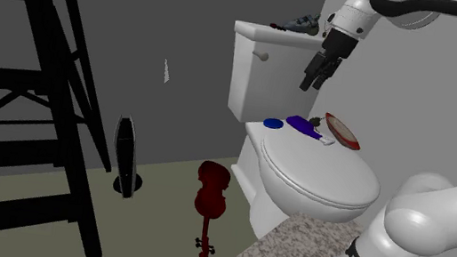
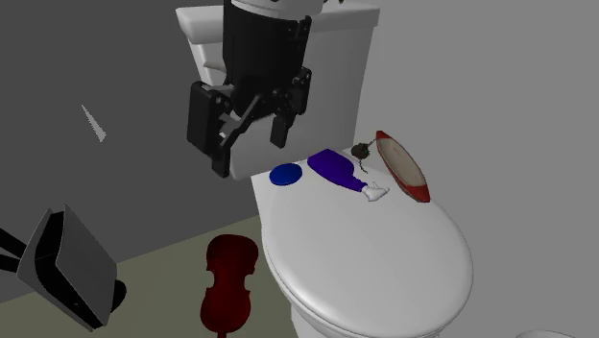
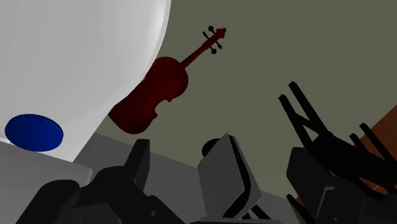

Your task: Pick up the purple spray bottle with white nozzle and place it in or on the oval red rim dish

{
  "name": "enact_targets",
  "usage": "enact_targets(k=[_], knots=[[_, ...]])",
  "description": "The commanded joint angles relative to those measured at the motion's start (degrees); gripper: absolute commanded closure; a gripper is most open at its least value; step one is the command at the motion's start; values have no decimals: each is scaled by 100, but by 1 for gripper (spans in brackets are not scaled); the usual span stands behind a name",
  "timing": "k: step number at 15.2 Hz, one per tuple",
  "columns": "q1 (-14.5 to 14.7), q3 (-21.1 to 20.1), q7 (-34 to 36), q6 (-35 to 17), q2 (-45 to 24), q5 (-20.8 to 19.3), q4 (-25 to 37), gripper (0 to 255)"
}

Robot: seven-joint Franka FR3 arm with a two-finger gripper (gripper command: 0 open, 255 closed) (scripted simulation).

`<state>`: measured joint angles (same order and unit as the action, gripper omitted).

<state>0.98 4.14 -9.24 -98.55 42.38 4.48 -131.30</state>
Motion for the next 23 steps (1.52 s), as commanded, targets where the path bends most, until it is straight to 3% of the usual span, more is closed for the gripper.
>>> enact_targets(k=[1, 14, 23], knots=[[0, 0, 0, 0, 0, 0, 0, 0], [-380, 1326, -1531, -1168, -1129, -561, -418, 0], [-486, 2274, -2706, -1969, -2541, -508, -69, 0]])
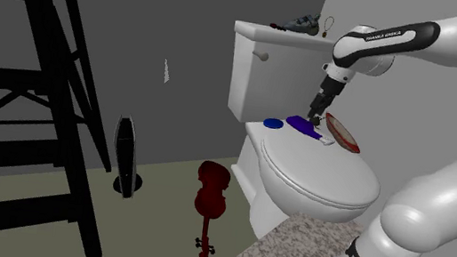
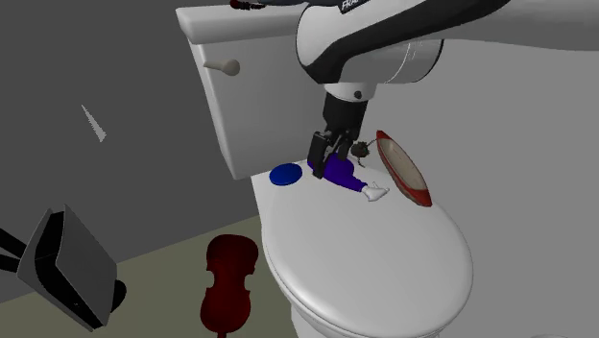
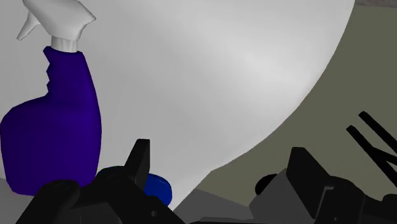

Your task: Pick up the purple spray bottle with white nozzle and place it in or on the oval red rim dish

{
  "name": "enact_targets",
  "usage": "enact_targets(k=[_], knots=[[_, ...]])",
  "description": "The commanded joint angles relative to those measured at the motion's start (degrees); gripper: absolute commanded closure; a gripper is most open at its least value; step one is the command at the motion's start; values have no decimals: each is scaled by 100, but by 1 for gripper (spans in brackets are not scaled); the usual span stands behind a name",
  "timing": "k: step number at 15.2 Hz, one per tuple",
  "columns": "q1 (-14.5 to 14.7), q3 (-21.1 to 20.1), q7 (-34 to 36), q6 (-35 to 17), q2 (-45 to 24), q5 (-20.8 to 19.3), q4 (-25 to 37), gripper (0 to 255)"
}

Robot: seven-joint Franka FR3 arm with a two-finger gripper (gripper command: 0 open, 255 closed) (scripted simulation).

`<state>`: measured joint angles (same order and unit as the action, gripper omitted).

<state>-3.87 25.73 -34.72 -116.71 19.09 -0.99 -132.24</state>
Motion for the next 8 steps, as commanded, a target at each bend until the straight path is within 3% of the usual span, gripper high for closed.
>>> enact_targets(k=[1, 8], knots=[[-7, 216, -304, -231, -399, 89, 97, 0], [-128, 798, -1453, -648, -1878, 752, 788, 0]])
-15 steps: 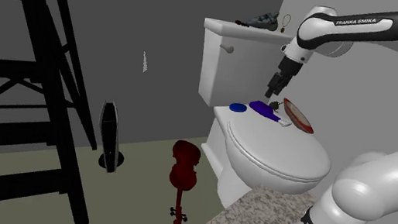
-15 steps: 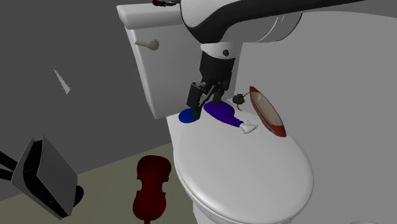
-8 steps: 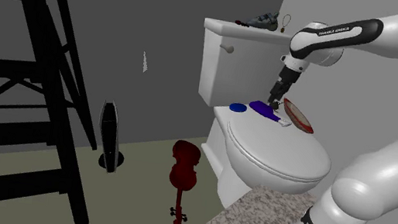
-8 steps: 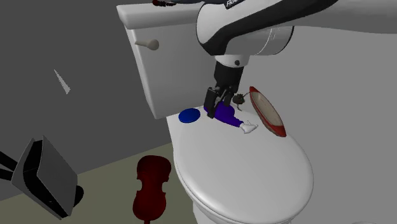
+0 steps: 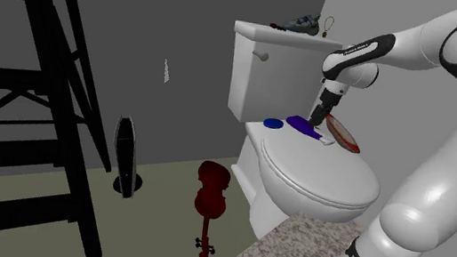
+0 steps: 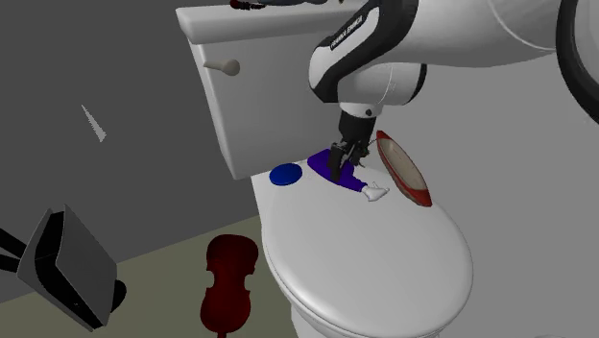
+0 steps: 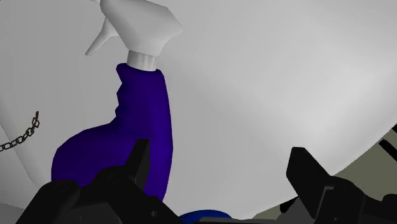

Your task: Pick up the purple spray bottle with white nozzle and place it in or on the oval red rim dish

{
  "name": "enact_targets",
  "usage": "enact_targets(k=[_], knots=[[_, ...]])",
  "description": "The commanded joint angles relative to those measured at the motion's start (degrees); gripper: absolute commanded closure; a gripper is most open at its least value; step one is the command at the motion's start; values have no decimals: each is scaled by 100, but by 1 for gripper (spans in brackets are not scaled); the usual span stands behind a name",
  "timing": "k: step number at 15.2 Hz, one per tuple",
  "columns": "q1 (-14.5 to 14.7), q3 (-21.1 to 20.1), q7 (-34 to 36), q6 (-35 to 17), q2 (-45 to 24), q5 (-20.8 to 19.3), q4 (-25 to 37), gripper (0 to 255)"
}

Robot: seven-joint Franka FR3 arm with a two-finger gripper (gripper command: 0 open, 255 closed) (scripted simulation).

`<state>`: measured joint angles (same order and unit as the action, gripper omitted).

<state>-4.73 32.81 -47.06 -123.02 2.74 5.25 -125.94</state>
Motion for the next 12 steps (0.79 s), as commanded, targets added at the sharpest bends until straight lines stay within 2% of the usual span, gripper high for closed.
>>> enact_targets(k=[1, 4, 12], knots=[[-88, 139, -394, -51, -475, 262, 285, 0], [-294, 213, -903, -111, -1182, 680, 709, 0], [-373, 95, -1141, -606, -1573, 1019, 512, 0]])
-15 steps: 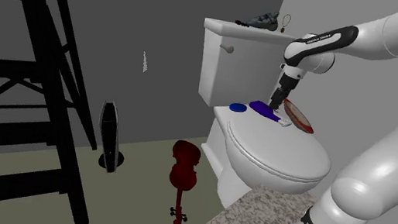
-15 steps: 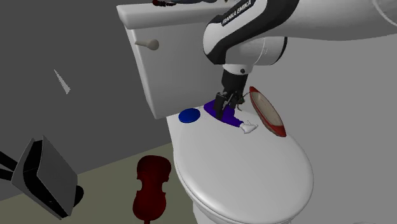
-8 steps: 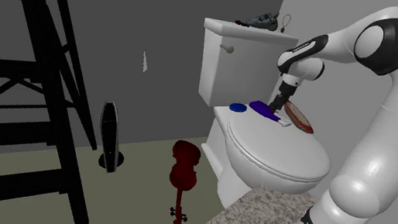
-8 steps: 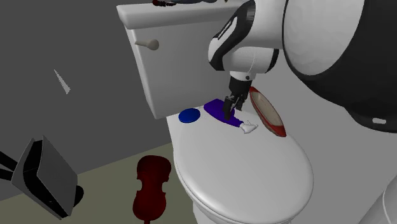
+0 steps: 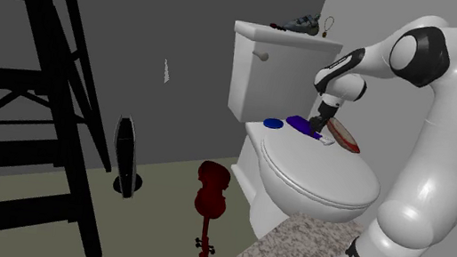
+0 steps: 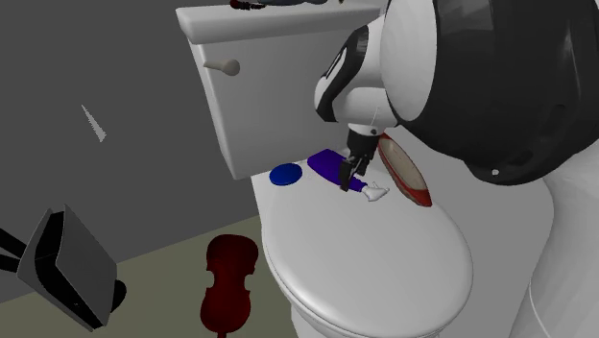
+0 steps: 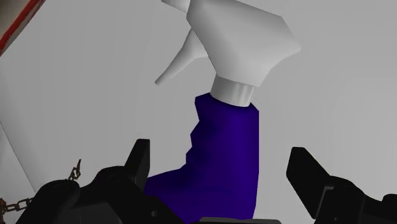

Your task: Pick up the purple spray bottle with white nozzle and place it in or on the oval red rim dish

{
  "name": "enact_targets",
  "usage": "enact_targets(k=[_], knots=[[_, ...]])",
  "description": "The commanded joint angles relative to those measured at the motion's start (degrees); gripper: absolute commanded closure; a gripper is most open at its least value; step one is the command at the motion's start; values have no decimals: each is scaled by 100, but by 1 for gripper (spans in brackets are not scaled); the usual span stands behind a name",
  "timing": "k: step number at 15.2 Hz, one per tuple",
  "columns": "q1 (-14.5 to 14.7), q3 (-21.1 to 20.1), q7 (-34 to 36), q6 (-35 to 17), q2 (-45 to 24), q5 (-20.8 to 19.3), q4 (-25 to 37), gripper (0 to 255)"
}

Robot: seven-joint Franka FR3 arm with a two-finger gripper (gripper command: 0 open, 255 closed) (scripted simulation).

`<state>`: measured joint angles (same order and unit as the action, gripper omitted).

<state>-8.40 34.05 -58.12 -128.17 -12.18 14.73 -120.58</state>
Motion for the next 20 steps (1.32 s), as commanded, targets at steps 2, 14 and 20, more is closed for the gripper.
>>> enact_targets(k=[2, 14, 20], knots=[[-7, -29, -35, -91, -81, 71, -24, 0], [-17, -20, -46, -73, -72, 63, -16, 255], [18, 2, 36, 34, 23, -23, 21, 255]])
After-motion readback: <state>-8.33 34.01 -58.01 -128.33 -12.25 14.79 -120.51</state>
